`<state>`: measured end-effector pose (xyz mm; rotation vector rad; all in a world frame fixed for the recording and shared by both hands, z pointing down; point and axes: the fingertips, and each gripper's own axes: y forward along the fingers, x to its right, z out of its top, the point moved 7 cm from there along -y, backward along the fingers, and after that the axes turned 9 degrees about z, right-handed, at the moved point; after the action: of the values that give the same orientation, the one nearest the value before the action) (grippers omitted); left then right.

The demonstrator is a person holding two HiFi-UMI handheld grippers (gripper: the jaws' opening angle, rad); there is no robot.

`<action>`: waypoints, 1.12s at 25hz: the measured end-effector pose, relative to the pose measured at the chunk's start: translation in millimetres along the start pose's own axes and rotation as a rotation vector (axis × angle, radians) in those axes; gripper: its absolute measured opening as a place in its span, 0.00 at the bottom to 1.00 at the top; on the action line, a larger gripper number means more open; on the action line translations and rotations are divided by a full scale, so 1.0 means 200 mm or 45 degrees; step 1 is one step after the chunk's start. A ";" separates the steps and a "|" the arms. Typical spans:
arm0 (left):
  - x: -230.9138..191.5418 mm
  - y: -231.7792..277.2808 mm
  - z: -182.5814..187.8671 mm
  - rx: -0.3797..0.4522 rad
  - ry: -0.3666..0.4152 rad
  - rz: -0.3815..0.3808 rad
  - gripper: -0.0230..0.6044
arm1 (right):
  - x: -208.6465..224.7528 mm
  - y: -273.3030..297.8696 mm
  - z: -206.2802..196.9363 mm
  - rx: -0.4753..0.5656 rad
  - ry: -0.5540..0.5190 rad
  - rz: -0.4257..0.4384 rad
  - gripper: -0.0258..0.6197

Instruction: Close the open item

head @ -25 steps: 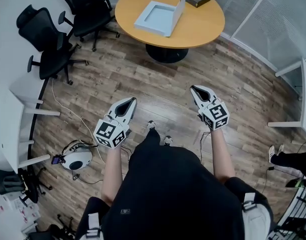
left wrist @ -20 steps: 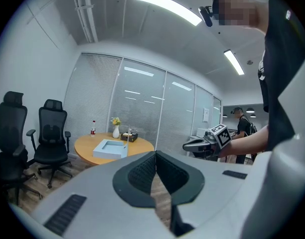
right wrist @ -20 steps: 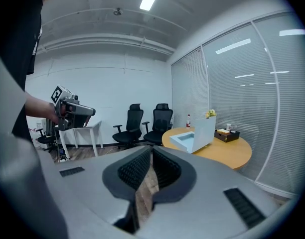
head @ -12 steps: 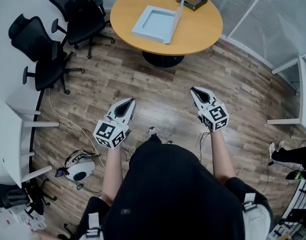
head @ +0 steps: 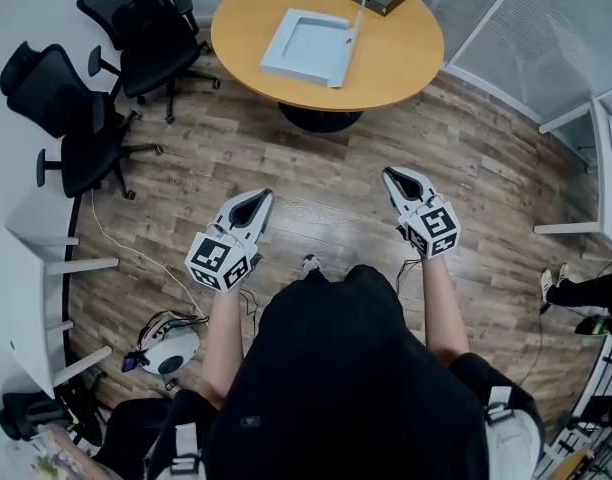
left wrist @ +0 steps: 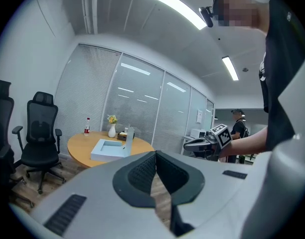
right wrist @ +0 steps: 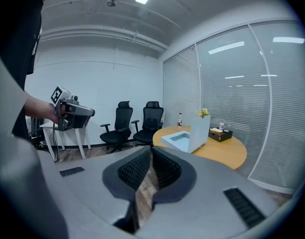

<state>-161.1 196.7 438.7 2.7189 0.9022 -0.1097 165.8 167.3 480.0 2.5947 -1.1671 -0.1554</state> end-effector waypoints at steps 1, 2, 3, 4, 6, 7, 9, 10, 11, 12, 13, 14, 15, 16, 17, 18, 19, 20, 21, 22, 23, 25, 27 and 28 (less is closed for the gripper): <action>-0.02 -0.01 0.00 -0.002 0.000 0.000 0.05 | -0.01 0.01 0.00 -0.001 -0.001 0.001 0.06; -0.03 -0.01 0.00 -0.002 -0.003 0.005 0.05 | -0.02 0.03 -0.01 -0.005 0.001 0.005 0.06; -0.05 -0.02 -0.01 -0.001 -0.009 0.013 0.05 | -0.02 0.04 -0.01 -0.009 0.006 0.008 0.06; -0.07 -0.02 -0.01 0.000 -0.017 0.020 0.05 | -0.02 0.06 -0.01 -0.013 0.012 0.010 0.06; -0.10 -0.02 -0.01 -0.003 -0.028 0.032 0.05 | -0.01 0.09 0.00 -0.015 0.023 0.010 0.06; -0.12 -0.02 -0.01 -0.005 -0.029 0.035 0.05 | 0.00 0.11 0.01 -0.013 0.025 0.009 0.06; -0.14 -0.03 0.00 -0.007 -0.030 0.042 0.05 | 0.00 0.14 0.03 -0.008 0.024 0.012 0.06; -0.15 -0.03 0.00 -0.008 -0.030 0.047 0.05 | 0.01 0.15 0.04 -0.006 0.022 0.016 0.06; -0.17 -0.03 0.00 -0.010 -0.032 0.054 0.05 | 0.02 0.17 0.04 -0.006 0.020 0.023 0.06; -0.18 -0.03 0.00 -0.011 -0.036 0.061 0.05 | 0.02 0.18 0.04 -0.007 0.019 0.031 0.06; -0.18 -0.02 0.00 -0.013 -0.040 0.068 0.05 | 0.03 0.20 0.04 -0.008 0.021 0.038 0.06; -0.19 -0.02 0.00 -0.014 -0.041 0.075 0.05 | 0.04 0.22 0.04 -0.009 0.023 0.045 0.06; -0.20 0.00 0.01 -0.013 -0.041 0.082 0.05 | 0.06 0.23 0.04 -0.008 0.023 0.051 0.06; -0.21 0.01 0.01 -0.012 -0.041 0.088 0.05 | 0.07 0.25 0.04 -0.007 0.022 0.057 0.06; -0.22 0.02 0.02 -0.010 -0.041 0.093 0.05 | 0.09 0.26 0.05 -0.006 0.020 0.062 0.06; -0.23 0.04 0.03 -0.009 -0.041 0.097 0.05 | 0.11 0.28 0.06 -0.004 0.019 0.067 0.06; -0.23 0.05 0.04 -0.008 -0.039 0.101 0.05 | 0.13 0.29 0.06 -0.003 0.019 0.070 0.06; -0.24 0.07 0.05 -0.009 -0.038 0.105 0.05 | 0.16 0.31 0.07 -0.003 0.020 0.072 0.06; -0.25 0.09 0.06 -0.009 -0.038 0.111 0.05 | 0.18 0.32 0.07 -0.003 0.019 0.075 0.06; -0.25 0.10 0.06 -0.008 -0.039 0.116 0.05 | 0.21 0.33 0.08 -0.004 0.018 0.080 0.06; -0.25 0.12 0.07 -0.007 -0.039 0.122 0.05 | 0.23 0.34 0.09 -0.003 0.015 0.084 0.06; -0.25 0.15 0.09 -0.005 -0.039 0.134 0.05 | 0.28 0.35 0.10 0.002 0.008 0.094 0.06; -0.26 0.19 0.09 -0.005 -0.043 0.148 0.05 | 0.33 0.37 0.11 0.003 0.005 0.107 0.06; -0.26 0.21 0.10 -0.004 -0.044 0.155 0.05 | 0.36 0.39 0.11 0.002 0.003 0.114 0.06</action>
<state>-177.6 129.5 437.8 2.7523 0.7242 -0.1305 153.4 60.4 484.1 2.5374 -1.2804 -0.1324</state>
